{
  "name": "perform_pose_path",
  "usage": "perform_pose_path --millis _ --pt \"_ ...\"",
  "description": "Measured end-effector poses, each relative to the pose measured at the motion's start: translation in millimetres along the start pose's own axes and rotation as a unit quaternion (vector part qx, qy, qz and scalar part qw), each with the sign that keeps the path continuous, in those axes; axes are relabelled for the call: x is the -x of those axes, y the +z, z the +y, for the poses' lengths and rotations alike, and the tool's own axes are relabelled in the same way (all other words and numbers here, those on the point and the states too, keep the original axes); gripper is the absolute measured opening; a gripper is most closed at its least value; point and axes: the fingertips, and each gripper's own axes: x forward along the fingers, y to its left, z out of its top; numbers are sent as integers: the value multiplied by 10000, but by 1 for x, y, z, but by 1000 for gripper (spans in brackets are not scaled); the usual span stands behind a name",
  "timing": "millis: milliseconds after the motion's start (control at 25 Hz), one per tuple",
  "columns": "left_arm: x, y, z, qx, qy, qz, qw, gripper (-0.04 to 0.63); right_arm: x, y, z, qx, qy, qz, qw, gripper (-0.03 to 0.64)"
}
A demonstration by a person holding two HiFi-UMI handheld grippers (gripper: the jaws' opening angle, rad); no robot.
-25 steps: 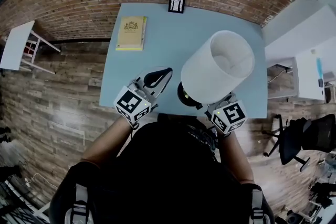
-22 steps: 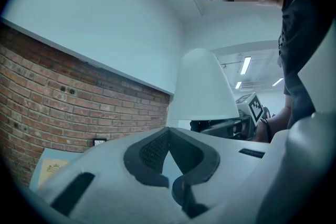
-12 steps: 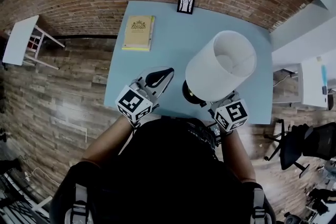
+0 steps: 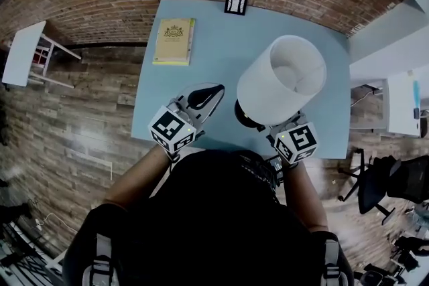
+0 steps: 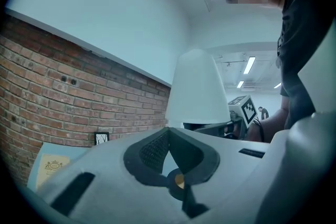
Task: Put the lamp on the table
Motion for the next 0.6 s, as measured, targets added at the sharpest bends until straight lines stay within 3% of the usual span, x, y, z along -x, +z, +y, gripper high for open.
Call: perform_pose_path --millis 600 --pt "-56 -22 23 148 -29 248 9996 9 -35 -37 -60 -96 37 320 9994 124"
